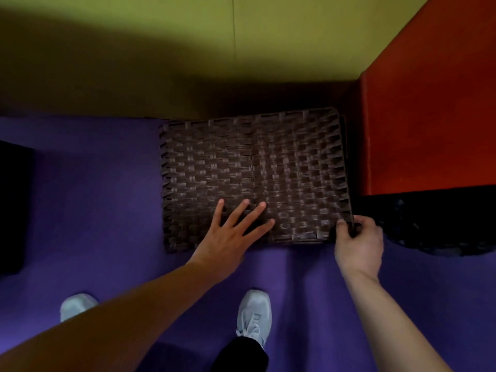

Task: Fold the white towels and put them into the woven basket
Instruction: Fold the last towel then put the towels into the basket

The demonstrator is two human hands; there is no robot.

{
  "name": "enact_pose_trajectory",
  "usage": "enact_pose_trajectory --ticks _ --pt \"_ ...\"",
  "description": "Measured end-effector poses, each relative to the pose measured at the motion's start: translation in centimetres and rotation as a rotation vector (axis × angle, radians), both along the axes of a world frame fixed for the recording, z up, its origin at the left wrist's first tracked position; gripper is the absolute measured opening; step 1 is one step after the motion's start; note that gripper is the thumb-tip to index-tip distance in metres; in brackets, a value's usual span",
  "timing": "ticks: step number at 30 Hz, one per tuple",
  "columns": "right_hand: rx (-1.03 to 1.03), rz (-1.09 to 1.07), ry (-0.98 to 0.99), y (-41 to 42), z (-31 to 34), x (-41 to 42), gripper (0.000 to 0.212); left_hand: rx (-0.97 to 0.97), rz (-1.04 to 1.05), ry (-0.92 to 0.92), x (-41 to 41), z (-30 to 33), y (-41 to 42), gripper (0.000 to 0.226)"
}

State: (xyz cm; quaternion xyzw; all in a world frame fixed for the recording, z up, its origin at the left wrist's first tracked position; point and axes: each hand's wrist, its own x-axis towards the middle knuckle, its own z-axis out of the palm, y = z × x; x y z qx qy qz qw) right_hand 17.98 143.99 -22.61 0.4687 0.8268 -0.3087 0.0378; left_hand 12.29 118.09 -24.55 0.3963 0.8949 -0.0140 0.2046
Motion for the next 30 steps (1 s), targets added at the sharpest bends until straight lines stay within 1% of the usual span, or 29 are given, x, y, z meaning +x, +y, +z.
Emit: enact_pose_trajectory --ticks 5,11,15,22,24,26,30 --pt "0.152 0.138 -0.004 0.2 -0.2 1.5 0.033 0.013 -0.053 0.002 -0.4 -0.1 -0.2 0.105" --pt "0.234 0.164 -0.038 -0.2 -0.6 2.3 0.033 -0.001 -0.069 -0.009 0.0 -0.3 -0.1 0.107" --pt "0.214 0.151 -0.077 -0.3 -0.8 3.4 0.033 -0.005 -0.097 -0.014 0.3 -0.2 0.2 0.102" --pt "0.174 0.185 -0.071 0.2 -1.0 3.0 0.035 -0.023 -0.105 0.012 -0.5 0.5 0.2 0.100" --pt "0.155 0.177 -0.089 0.2 -0.8 2.9 0.035 -0.039 -0.110 -0.011 -0.5 0.7 0.3 0.097" --pt "0.148 0.158 -0.117 0.2 -0.4 2.8 0.036 -0.014 -0.082 -0.025 -0.5 0.9 0.3 0.096" --pt "0.126 0.155 -0.146 0.5 0.2 1.7 0.038 -0.001 -0.022 -0.121 -1.5 1.7 0.5 0.090"
